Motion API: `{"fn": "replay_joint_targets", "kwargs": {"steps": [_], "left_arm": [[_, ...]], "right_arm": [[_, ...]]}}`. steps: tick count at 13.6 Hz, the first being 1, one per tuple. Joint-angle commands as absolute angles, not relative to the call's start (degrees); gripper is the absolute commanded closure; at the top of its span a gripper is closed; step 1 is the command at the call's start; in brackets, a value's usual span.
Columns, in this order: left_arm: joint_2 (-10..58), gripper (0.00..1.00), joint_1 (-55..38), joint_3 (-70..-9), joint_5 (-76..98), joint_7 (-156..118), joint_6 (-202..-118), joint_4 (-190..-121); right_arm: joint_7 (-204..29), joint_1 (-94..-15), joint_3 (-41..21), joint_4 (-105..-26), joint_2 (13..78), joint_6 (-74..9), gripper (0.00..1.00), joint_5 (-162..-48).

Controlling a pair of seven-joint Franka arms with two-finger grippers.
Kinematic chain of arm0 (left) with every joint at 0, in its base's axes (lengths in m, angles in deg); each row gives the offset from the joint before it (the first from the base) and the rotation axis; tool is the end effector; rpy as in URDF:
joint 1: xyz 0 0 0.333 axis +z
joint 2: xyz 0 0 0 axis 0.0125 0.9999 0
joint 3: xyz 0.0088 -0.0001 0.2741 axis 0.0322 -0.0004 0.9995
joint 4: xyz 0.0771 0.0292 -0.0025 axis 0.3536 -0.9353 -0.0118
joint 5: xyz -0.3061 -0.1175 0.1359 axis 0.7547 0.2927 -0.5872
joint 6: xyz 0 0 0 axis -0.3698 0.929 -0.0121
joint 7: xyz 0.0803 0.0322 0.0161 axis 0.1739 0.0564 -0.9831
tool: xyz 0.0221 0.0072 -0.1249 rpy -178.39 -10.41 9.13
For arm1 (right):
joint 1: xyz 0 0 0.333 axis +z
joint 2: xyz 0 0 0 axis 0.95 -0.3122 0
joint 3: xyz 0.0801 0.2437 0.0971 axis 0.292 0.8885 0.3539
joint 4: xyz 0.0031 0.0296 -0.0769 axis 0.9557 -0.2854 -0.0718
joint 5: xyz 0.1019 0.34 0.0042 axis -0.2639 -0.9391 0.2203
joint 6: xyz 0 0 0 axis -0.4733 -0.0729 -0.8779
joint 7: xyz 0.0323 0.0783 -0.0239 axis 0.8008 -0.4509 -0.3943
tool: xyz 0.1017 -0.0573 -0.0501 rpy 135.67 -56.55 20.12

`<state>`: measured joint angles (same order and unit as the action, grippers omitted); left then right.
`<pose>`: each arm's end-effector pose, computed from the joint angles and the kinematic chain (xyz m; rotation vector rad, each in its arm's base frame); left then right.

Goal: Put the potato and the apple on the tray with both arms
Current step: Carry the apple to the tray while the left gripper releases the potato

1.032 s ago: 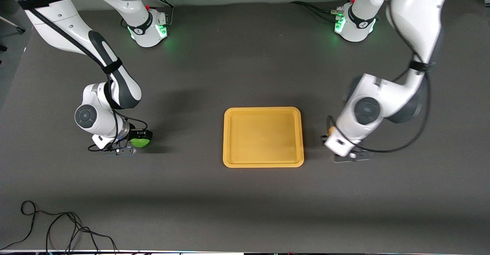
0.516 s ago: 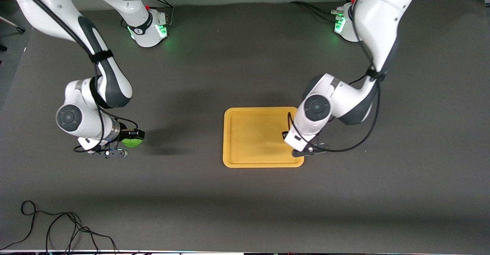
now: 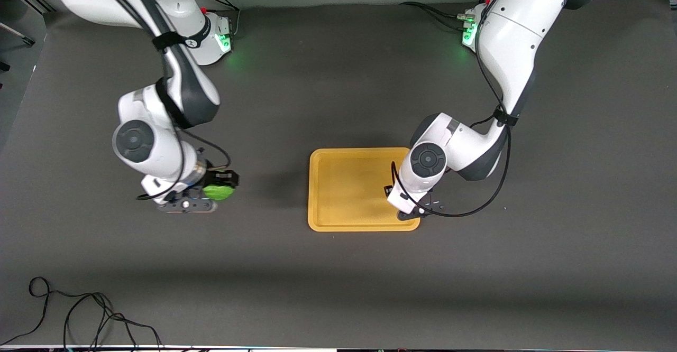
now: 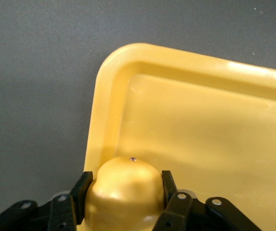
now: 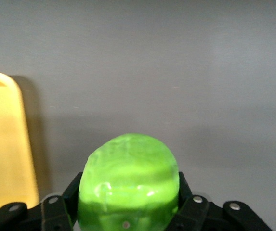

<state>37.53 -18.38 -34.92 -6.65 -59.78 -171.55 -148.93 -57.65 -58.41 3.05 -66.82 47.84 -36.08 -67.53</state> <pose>0.5391 -0.3220 0.1960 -3.1150 -0.3294 0.1069 0.5583 0.2066 0.3168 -3.1248 0.1074 0.0896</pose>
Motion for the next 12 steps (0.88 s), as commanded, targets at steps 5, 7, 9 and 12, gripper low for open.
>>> {"fn": "replay_joint_targets", "kwargs": {"steps": [5,7,9,12], "left_arm": [[38.58,0.0,-19.85,-34.09,-7.62,-61.1,-171.67,-147.96],[38.58,0.0,-19.85,-34.09,-7.98,-61.1,-171.59,-147.96],[38.24,0.0,-19.76,-34.09,-7.98,-61.1,-170.97,-147.96],[34.12,0.0,-18.54,-33.66,-8.07,-60.14,-167.21,-147.96]], "right_arm": [[-31.91,-44.23,2.54,-43.12,28.16,-36.11,0.64,-68.21],[-28.21,-42.72,2.54,-41.78,25.78,-39.96,0.65,-68.21],[-26.27,-41.14,2.54,-41.61,23.76,-43.65,0.66,-68.21],[-20.56,-38.15,2.54,-39.59,20.15,-49.89,0.67,-68.21]]}}
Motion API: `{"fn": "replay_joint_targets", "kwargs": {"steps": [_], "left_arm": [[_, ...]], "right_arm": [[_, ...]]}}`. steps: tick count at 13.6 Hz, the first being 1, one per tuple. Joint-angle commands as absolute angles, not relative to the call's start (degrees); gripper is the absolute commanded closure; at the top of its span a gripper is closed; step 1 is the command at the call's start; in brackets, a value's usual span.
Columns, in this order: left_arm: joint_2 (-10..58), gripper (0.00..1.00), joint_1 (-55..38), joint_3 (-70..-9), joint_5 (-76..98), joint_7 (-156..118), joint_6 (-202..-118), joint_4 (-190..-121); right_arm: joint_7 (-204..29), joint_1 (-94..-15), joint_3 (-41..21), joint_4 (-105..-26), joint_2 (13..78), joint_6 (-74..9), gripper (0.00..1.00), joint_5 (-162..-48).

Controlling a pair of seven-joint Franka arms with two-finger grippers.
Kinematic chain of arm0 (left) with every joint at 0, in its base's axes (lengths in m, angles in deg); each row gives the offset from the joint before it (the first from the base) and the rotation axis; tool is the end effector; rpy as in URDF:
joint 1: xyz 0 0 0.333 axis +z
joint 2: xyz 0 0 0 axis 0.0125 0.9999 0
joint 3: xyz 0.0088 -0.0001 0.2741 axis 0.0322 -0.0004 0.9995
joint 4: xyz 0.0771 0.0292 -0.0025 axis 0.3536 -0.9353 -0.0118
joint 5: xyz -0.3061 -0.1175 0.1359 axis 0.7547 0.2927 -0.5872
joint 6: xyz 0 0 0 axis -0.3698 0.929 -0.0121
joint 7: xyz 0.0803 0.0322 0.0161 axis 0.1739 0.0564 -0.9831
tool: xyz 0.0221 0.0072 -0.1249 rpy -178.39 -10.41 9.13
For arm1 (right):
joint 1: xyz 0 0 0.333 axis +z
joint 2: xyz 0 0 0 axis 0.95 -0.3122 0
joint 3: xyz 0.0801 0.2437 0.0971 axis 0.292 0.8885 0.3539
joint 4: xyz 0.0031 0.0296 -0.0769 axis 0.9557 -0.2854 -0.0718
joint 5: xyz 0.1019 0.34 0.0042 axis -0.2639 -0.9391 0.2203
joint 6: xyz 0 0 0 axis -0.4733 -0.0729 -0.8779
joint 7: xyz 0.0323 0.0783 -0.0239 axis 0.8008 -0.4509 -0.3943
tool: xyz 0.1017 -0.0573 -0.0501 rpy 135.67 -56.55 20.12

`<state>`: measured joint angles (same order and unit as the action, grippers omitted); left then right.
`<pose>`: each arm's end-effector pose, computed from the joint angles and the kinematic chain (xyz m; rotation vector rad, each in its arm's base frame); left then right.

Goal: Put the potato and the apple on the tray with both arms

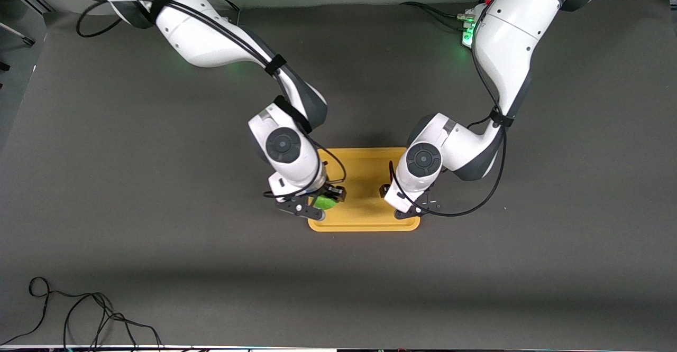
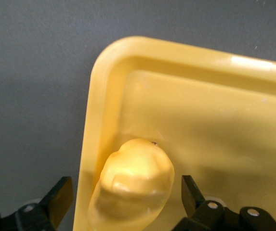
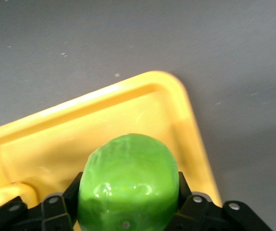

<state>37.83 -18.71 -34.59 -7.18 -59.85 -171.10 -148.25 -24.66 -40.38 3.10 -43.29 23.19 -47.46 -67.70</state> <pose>0.5409 -0.3223 0.1962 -3.1068 -0.3217 0.0984 0.5510 0.4209 0.2342 -2.9361 0.5459 -0.0423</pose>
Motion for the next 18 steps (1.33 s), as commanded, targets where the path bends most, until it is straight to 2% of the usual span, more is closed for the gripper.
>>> {"fn": "replay_joint_targets", "kwargs": {"steps": [1,3,8,11,12,14,18], "left_arm": [[31.84,0.0,-17.31,-33.57,-8.24,-59.0,-165.71,-148.04],[27.36,0.0,-13.72,-33.65,-8.51,-54.09,-163.95,-148.48],[16.11,0.0,-3.17,-34.01,-7.02,-35.56,-150.95,-148.48],[10.91,0.0,3.15,-33.83,-4.21,-25.53,-145.94,-148.57],[9.25,0.0,4.83,-33.83,-4.03,-22.63,-144.18,-148.57],[6.52,0.0,8.43,-33.83,-4.02,-17.88,-142.41,-148.66],[2.38,0.0,12.13,-33.65,-1.39,-11.47,-139.78,-148.75]], "right_arm": [[-20.37,-37.45,2.54,-39.58,19.45,-51.13,0.67,-68.12],[-20.11,-36.4,2.54,-38.97,17.6,-52.19,0.67,-68.2],[-19.67,-35.51,2.54,-38.97,15.85,-51.93,0.67,-67.85],[-19.49,-34.37,2.19,-38.97,15.66,-52.02,0.6,-67.77],[-19.49,-34.19,2.1,-39.14,15.57,-51.93,0.54,-67.77],[-19.32,-34.02,2.1,-39.93,15.31,-51.76,0.0,-67.85],[-20.02,-34.98,1.75,-39.67,16.53,-50.27,0.0,-67.77]]}}
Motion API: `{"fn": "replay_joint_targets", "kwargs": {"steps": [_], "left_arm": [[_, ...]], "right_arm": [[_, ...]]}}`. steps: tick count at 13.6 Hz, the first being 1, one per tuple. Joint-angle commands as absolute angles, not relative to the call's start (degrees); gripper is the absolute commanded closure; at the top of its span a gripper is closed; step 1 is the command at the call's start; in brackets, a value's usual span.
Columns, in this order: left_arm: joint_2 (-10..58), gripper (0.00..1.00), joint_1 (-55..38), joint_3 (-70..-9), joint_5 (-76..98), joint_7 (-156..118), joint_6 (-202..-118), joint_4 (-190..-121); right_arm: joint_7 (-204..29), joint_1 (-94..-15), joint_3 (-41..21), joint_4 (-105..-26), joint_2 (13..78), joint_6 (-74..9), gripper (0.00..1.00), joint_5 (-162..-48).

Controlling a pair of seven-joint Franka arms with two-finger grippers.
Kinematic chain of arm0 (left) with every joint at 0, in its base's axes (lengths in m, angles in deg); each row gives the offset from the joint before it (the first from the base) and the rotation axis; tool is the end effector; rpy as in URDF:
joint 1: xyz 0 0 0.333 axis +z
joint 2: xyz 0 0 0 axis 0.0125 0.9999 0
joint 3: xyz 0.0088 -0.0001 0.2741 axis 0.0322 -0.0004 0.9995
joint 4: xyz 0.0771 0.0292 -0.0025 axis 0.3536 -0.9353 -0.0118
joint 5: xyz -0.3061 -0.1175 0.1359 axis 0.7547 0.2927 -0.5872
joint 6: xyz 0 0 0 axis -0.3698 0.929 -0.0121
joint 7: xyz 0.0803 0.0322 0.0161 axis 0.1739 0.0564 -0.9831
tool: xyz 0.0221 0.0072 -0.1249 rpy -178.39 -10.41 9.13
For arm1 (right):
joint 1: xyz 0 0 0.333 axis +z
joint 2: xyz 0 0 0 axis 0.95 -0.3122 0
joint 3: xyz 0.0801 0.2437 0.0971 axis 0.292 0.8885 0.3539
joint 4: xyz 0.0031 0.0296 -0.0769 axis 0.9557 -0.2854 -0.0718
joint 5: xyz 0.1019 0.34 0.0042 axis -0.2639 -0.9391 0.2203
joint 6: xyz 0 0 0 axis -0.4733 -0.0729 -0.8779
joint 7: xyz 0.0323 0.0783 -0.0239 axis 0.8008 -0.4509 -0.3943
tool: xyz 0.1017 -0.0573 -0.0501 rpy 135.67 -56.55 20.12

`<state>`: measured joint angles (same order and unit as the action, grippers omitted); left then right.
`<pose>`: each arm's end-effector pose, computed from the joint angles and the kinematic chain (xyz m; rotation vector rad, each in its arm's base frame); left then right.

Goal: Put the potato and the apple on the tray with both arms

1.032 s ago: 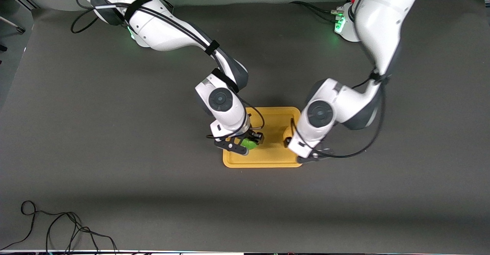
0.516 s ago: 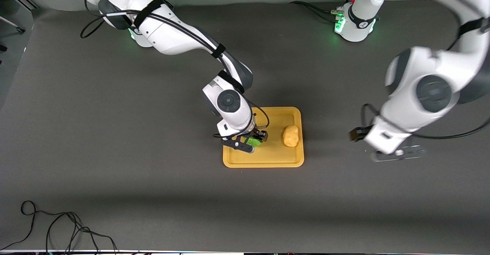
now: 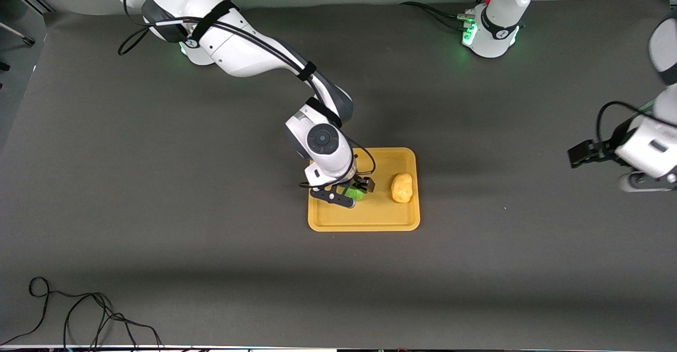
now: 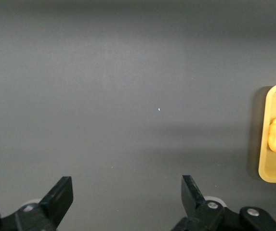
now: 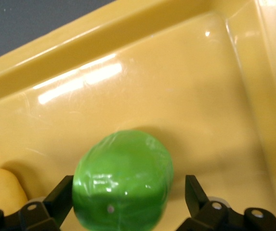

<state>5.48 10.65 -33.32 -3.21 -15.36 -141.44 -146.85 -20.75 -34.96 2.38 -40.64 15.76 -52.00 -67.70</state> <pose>0.5570 -0.0039 0.4994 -3.0829 -0.0085 0.0055 0.5169 0.4674 0.1719 -2.9395 0.5362 -0.0191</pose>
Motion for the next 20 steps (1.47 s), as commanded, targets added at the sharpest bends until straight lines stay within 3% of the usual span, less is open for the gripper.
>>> {"fn": "replay_joint_targets", "kwargs": {"steps": [1,6,8,13,16,20], "left_arm": [[1.5,0.0,12.92,-33.65,-1.21,-9.44,-138.38,-148.75],[-0.35,0.0,13.2,-33.57,-1.04,-8.98,-138.01,-148.75],[-0.35,0.0,13.28,-33.65,-0.95,-8.98,-138.1,-148.83],[-0.44,0.0,13.11,-33.74,-0.95,-8.72,-138.45,-149.45],[-0.26,0.0,13.11,-33.74,-0.86,-8.72,-138.62,-149.54],[-0.26,0.0,13.2,-33.65,0.72,-8.72,-138.8,-149.45]], "right_arm": [[-20.45,-35.94,1.66,-39.67,18.19,-47.56,0.0,-67.68],[-35.53,-44.62,0.69,-47.48,36.2,-34.72,0.0,-67.68],[-40.83,-47.72,0.34,-51.08,41.21,-33.13,0.0,-67.59],[-59.55,-49.39,-8.17,-61.1,53.08,-31.46,0.0,-67.77],[-63.26,-56.75,-6.53,-60.77,58.53,-23.66,0.0,-67.42],[-66.5,-75.83,6.3,-60.24,66.09,-17.51,0.0,-66.45]]}}
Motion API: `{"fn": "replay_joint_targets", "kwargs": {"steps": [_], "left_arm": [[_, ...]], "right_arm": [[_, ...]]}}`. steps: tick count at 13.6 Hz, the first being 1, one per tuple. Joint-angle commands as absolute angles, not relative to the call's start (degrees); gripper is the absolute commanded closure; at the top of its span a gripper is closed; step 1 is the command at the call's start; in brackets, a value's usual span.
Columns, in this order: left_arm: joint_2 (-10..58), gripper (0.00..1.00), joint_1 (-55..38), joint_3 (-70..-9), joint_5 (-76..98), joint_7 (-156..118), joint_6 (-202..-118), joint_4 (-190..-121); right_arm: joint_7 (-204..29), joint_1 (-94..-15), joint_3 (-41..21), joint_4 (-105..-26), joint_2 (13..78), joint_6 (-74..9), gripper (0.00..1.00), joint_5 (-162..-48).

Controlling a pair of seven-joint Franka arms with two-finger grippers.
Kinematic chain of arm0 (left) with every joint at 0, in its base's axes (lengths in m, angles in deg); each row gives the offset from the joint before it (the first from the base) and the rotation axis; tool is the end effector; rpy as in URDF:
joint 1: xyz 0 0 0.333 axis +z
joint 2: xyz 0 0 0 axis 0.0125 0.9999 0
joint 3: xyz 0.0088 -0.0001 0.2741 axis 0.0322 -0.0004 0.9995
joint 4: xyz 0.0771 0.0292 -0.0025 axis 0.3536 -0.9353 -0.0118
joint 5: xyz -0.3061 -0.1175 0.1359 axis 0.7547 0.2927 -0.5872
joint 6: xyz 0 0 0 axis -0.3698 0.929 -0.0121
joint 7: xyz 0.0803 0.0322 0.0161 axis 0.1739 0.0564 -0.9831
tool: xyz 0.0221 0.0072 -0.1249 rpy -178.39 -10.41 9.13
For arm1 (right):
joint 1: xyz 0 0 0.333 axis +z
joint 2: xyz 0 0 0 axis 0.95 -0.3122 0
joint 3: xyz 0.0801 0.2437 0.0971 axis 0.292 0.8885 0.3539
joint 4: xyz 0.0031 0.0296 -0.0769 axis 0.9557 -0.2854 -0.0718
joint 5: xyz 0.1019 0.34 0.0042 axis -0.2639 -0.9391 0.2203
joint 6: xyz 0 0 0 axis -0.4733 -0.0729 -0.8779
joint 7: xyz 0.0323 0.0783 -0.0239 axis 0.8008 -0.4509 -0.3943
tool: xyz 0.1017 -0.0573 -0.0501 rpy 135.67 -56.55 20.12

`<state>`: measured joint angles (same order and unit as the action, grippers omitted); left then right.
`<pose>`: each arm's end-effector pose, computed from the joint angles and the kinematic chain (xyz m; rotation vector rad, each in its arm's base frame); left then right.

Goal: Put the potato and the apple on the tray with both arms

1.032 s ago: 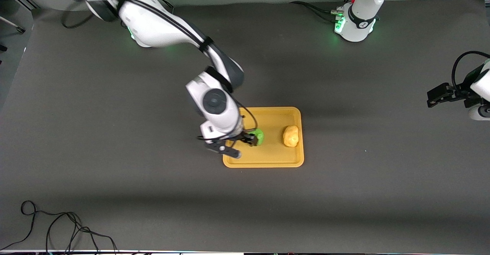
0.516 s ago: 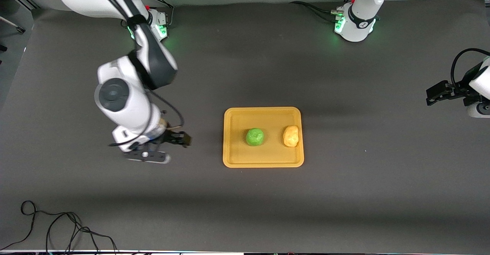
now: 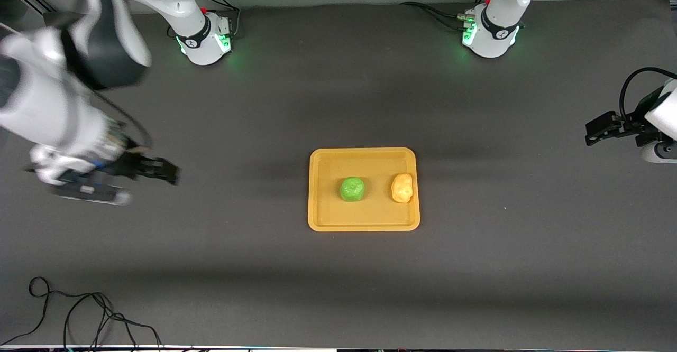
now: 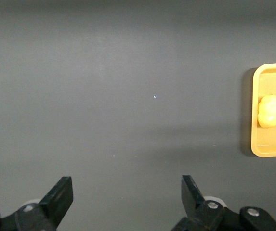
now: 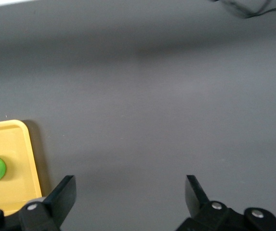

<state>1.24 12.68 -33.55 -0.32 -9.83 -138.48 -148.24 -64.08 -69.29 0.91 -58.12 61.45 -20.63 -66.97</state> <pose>0.5351 0.0051 0.5237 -3.1170 0.0812 0.0157 0.5649 0.0724 0.4976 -3.1225 0.2815 -0.1104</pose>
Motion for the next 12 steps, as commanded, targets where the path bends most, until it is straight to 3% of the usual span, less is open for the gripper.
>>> {"fn": "replay_joint_targets", "kwargs": {"steps": [1,4,12], "left_arm": [[-0.26,0.0,13.2,-33.65,0.72,-8.72,-138.71,-149.45],[-0.26,0.0,13.2,-33.65,0.72,-8.72,-138.71,-149.54],[-0.09,0.0,13.11,-33.74,0.9,-8.72,-138.8,-149.54]], "right_arm": [[-66.77,-76.63,6.49,-60.59,67.76,-14.69,0.0,-66.45],[-70.62,-77.26,5.62,-60.24,69.36,-10.9,0.0,-66.54],[-74.86,-78.75,4.56,-60.59,69.71,-9.92,0.0,-67.33]]}}
